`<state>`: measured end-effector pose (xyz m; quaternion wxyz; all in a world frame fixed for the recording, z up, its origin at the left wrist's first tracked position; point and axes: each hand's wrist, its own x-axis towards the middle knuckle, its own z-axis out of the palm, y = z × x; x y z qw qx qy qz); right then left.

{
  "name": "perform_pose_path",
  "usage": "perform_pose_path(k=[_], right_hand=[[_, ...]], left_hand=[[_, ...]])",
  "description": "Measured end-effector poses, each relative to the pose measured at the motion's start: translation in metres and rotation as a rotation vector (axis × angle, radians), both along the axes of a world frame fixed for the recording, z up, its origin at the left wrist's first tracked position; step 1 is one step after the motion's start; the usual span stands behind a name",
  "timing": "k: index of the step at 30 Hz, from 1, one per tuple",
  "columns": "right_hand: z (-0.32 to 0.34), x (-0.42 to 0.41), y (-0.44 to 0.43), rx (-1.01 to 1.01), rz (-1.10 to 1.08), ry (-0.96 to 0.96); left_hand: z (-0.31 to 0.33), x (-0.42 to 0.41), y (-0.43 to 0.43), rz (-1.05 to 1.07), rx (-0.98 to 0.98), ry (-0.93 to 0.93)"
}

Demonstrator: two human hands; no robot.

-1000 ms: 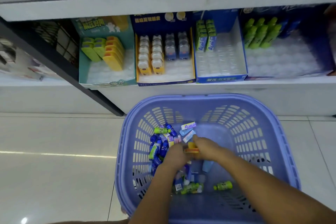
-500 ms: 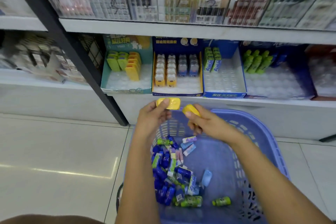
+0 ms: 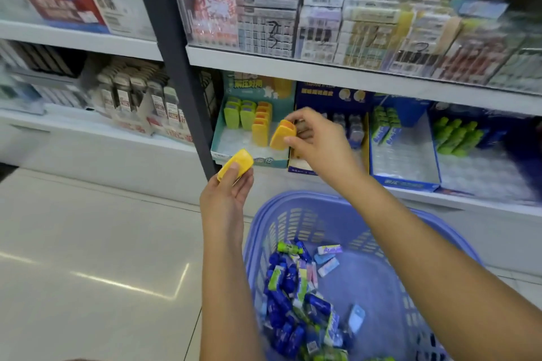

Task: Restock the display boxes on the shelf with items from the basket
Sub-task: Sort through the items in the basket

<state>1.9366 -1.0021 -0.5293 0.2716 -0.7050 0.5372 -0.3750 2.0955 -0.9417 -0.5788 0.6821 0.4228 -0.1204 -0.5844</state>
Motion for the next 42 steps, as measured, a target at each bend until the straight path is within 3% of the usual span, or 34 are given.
perform_pose_path(k=[3, 7, 12, 17, 24, 26, 28, 32, 35, 37, 40, 42], right_hand=[[-0.006, 0.024, -0.022, -0.123, 0.016, 0.182], [-0.027, 0.038, -0.034, -0.111, 0.065, 0.353], [-0.045, 0.041, -0.036, -0.169, 0.070, 0.382], [-0.052, 0.049, -0.047, -0.177, 0.070, 0.597], [-0.049, 0.046, -0.043, -0.398, -0.014, 0.765], [-0.043, 0.047, -0.041, -0.362, 0.001, 0.797], [-0.040, 0.045, -0.035, -0.277, -0.003, 0.708], [-0.029, 0.043, -0.007, 0.054, 0.065, 0.050], [-0.021, 0.044, 0.004, 0.172, 0.171, -0.167], [-0.015, 0.040, 0.001, 0.086, 0.131, -0.182], [-0.011, 0.032, -0.011, -0.096, 0.036, -0.002], [-0.014, 0.029, -0.019, -0.176, 0.059, 0.169]], left_hand=[[-0.003, 0.003, -0.001, 0.053, 0.018, 0.011], [-0.007, 0.004, -0.003, 0.070, 0.036, 0.007], [-0.013, 0.005, -0.006, 0.070, 0.061, -0.014], [-0.019, 0.004, -0.009, 0.071, 0.079, -0.026], [-0.021, 0.006, -0.009, 0.041, 0.050, -0.028], [-0.018, 0.006, -0.008, 0.031, 0.023, -0.007], [-0.015, 0.005, -0.007, 0.029, -0.014, 0.005], [-0.010, 0.000, -0.009, 0.024, -0.056, -0.029], [-0.007, -0.003, -0.011, -0.026, -0.106, -0.090], [-0.007, -0.005, -0.013, -0.030, -0.096, -0.258], [-0.014, -0.005, -0.017, -0.012, -0.007, -0.937], [-0.020, -0.006, -0.019, -0.085, -0.005, -1.246]])
